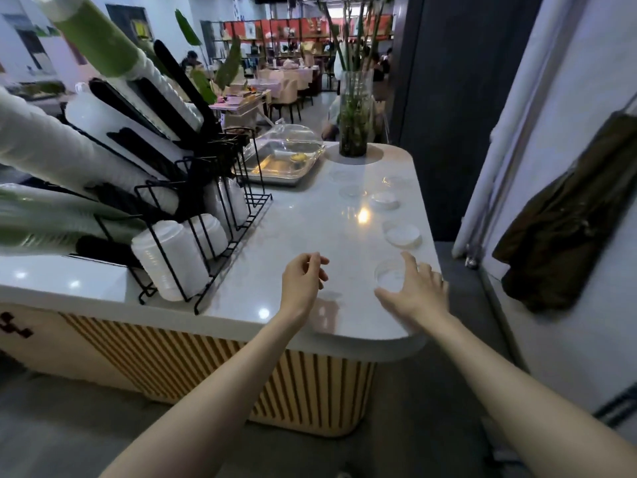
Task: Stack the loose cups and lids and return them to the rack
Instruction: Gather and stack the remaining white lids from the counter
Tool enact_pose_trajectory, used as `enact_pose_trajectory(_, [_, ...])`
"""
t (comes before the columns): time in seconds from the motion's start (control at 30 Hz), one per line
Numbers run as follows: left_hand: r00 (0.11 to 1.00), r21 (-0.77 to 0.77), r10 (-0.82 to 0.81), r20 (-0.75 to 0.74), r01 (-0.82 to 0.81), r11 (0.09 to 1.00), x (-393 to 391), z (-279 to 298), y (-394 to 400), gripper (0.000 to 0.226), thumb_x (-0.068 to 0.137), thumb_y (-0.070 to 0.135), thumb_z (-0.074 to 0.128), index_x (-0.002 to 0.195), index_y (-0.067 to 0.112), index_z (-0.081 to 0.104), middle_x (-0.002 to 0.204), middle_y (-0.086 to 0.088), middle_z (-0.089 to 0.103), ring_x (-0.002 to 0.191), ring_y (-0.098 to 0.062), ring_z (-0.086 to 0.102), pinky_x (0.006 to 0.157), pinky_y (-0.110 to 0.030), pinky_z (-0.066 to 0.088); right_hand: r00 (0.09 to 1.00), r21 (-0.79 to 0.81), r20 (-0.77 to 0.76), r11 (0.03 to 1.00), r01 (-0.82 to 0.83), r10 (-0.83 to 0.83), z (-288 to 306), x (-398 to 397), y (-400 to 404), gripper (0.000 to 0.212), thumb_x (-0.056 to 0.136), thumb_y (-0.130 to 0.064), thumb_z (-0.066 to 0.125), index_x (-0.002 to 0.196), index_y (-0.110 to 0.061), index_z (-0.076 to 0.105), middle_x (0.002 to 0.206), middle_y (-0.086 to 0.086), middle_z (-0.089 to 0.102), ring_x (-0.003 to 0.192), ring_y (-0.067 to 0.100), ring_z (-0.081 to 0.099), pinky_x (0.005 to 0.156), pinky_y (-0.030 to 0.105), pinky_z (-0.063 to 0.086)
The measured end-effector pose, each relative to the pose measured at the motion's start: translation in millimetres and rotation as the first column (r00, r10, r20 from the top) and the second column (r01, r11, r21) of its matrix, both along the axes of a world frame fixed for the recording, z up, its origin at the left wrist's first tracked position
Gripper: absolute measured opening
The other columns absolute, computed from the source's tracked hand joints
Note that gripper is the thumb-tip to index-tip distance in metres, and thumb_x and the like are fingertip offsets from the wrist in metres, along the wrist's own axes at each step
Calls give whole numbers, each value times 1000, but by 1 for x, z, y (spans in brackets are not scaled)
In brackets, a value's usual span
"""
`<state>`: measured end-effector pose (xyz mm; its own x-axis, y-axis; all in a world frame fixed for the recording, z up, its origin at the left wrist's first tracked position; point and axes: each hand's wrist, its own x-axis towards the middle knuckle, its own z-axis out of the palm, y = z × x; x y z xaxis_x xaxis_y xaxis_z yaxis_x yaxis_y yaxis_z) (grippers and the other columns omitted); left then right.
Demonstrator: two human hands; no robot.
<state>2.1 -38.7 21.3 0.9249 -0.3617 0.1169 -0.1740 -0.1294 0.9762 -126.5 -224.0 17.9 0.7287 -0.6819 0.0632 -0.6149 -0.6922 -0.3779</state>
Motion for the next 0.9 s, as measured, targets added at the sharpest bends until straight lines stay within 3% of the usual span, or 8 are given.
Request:
enact_pose_trajectory(0.23, [999, 29, -41, 1, 41, 999, 21, -10, -35, 30, 106, 35, 50, 93, 21, 73, 76, 0, 70, 61, -4, 63, 60, -24, 53, 992, -11, 115, 999, -44, 45, -4, 24, -8, 100, 66, -78, 54, 150, -38, 16, 141, 6, 47, 127, 33, 45, 106, 49, 35])
enact_pose_trajectory(0.33, [993, -10, -87, -81, 86, 996, 37, -13, -53, 25, 104, 35, 56, 101, 16, 71, 92, -7, 71, 80, -14, 73, 71, -35, 63, 983, 26, 172, 997, -70, 65, -4, 46, -13, 101, 69, -75, 60, 152, -36, 18, 144, 6, 45, 132, 32, 41, 109, 47, 32])
enact_pose_trajectory(0.47, [977, 22, -182, -111, 186, 982, 61, -17, -77, 31, 104, 38, 58, 115, 12, 71, 103, -8, 74, 93, -20, 76, 85, -38, 63, 963, 64, 259, 994, -88, 69, -5, 81, -21, 100, 69, -78, 60, 153, -36, 23, 140, 4, 47, 134, 29, 41, 109, 44, 31])
enact_pose_trajectory(0.63, [953, -49, -259, -158, 255, 966, 89, -13, -100, 30, 105, 32, 56, 112, 8, 73, 83, 4, 76, 67, -7, 70, 62, -20, 55, 943, -13, 320, 995, -95, 94, -11, 121, -31, 97, 70, -78, 54, 152, -35, 27, 131, 2, 54, 126, 26, 44, 105, 40, 32])
enact_pose_trajectory(0.77, [955, -16, -292, -56, 291, 957, 110, -9, -115, 27, 105, 29, 58, 117, 8, 70, 109, -8, 77, 98, -19, 74, 81, -33, 61, 917, -163, 377, 984, -74, 131, -8, 143, -41, 95, 70, -71, 58, 152, -32, 28, 136, -2, 55, 125, 24, 45, 105, 43, 32])
enact_pose_trajectory(0.8, [955, -37, -291, -54, 289, 956, 113, -9, -118, 24, 105, 25, 59, 115, 7, 71, 109, -8, 78, 98, -19, 74, 83, -32, 60, 908, -183, 395, 981, -69, 138, -6, 148, -42, 95, 70, -68, 60, 151, -31, 27, 136, -1, 56, 123, 24, 44, 104, 44, 34])
enact_pose_trajectory(0.9, [947, -123, -297, -125, 283, 951, 118, -9, -127, 21, 100, 16, 57, 107, 4, 73, 92, -6, 75, 81, -16, 67, 66, -28, 55, 907, -210, 380, 972, -108, 183, -4, 155, -48, 99, 71, -67, 64, 154, -29, 24, 138, 0, 55, 127, 26, 40, 107, 48, 32])
